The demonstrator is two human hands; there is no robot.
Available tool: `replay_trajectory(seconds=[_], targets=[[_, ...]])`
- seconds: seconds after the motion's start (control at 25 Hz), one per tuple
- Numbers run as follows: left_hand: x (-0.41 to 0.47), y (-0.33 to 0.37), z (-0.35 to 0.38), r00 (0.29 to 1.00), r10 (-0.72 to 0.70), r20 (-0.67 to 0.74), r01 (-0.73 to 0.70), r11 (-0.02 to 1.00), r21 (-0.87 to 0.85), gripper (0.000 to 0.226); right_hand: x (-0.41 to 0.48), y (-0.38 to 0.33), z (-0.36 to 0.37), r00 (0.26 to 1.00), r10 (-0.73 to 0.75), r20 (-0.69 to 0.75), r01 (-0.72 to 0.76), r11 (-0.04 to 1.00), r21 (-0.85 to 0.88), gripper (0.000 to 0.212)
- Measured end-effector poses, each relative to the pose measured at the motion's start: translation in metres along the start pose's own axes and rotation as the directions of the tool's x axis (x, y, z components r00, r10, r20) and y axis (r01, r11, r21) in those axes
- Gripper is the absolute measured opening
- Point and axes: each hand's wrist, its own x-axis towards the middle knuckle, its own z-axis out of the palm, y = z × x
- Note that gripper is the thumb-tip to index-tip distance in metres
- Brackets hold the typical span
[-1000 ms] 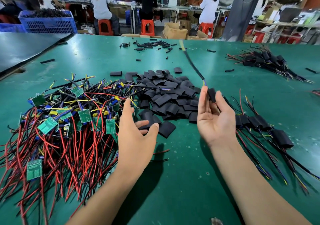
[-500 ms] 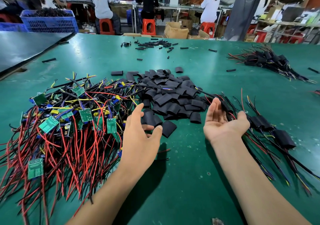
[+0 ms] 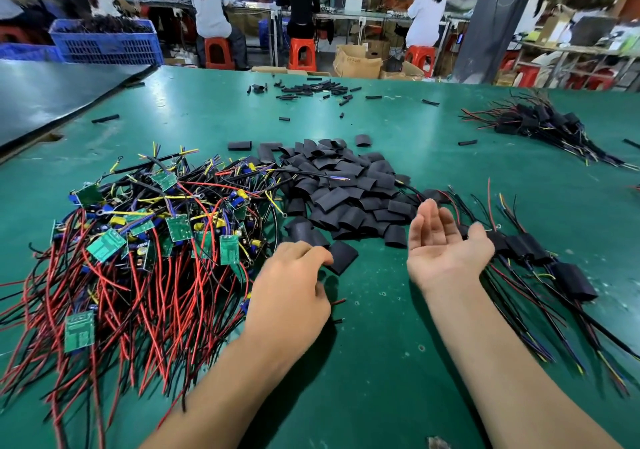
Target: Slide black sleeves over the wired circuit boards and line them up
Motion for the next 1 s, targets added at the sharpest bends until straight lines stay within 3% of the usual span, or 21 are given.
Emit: replay_trajectory(seconds=[0.08, 0.16, 0.28, 0.4, 0.56, 0.68, 0.76, 0.88, 1.0], targets=[[0.000, 0.000, -0.004, 1.000, -0.006, -0.021, 0.011, 0.978, 0.209, 0.039, 0.001, 0.007, -0.001, 0.999, -0.037, 0.032, 0.043, 0.982, -0.184, 0.039], [0.001, 0.001, -0.008, 0.998, -0.066, 0.009, 0.060, 0.948, 0.312, 0.039, 0.004, 0.014, -0.002, 0.993, -0.087, 0.075, 0.108, 0.926, -0.361, 0.028], [0.002, 0.000, -0.009, 0.993, -0.105, 0.050, 0.085, 0.949, 0.305, 0.040, 0.005, 0.024, -0.003, 0.967, -0.152, 0.206, 0.248, 0.761, -0.599, 0.017], [0.003, -0.005, -0.009, 0.998, -0.069, 0.000, 0.068, 0.981, 0.182, 0.041, 0.001, 0.033, -0.007, 0.888, -0.141, 0.438, 0.445, 0.506, -0.739, 0.015], [0.007, -0.007, -0.005, 0.996, -0.055, -0.073, 0.046, 0.992, -0.121, 0.047, -0.011, 0.046, -0.017, 0.695, -0.007, 0.719, 0.715, 0.114, -0.690, 0.006], [0.007, -0.006, 0.000, 0.987, -0.063, -0.150, 0.032, 0.979, -0.202, 0.038, -0.015, 0.052, -0.020, 0.588, 0.181, 0.789, 0.809, -0.118, -0.576, 0.008], [0.007, -0.008, 0.003, 0.978, -0.100, -0.182, 0.059, 0.974, -0.217, 0.032, -0.017, 0.055, -0.021, 0.562, 0.290, 0.775, 0.827, -0.184, -0.531, 0.013], [0.009, -0.011, 0.006, 0.961, -0.168, -0.218, 0.098, 0.950, -0.298, 0.031, -0.019, 0.055, -0.021, 0.573, 0.303, 0.762, 0.819, -0.167, -0.549, 0.025], [0.011, -0.010, 0.006, 0.938, -0.226, -0.261, 0.120, 0.922, -0.368, 0.033, -0.019, 0.053, -0.019, 0.503, 0.368, 0.782, 0.864, -0.226, -0.449, 0.028]])
